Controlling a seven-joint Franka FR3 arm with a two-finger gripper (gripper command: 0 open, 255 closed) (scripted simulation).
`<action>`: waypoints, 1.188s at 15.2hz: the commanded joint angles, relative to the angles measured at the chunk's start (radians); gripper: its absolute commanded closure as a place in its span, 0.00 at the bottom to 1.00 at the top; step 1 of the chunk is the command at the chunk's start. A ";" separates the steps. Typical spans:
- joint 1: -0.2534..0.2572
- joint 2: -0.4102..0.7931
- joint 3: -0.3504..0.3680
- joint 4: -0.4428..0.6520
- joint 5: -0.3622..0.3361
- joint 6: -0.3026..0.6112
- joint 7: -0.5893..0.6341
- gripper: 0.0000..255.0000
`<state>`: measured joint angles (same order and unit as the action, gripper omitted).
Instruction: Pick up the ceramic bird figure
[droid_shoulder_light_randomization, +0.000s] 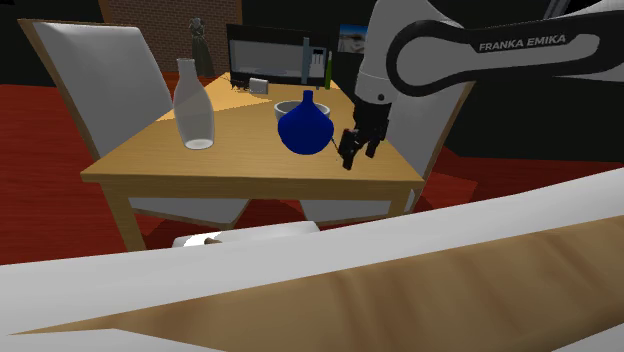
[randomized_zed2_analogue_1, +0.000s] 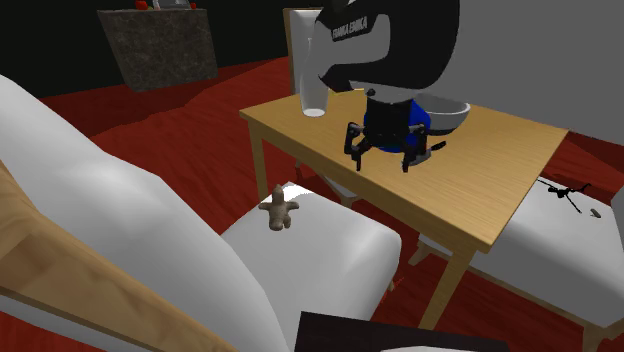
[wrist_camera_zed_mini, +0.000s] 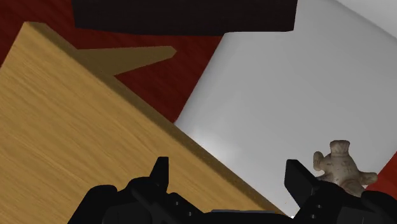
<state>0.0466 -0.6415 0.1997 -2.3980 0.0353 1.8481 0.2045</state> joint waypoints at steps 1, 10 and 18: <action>0.006 0.045 0.041 0.001 0.013 0.050 0.053 0.00; -0.004 0.319 0.206 0.065 -0.019 0.271 0.279 0.00; -0.013 0.635 0.320 0.222 -0.198 0.398 0.543 0.00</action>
<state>0.0328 -0.0582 0.5068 -2.2087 -0.1278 2.2339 0.7041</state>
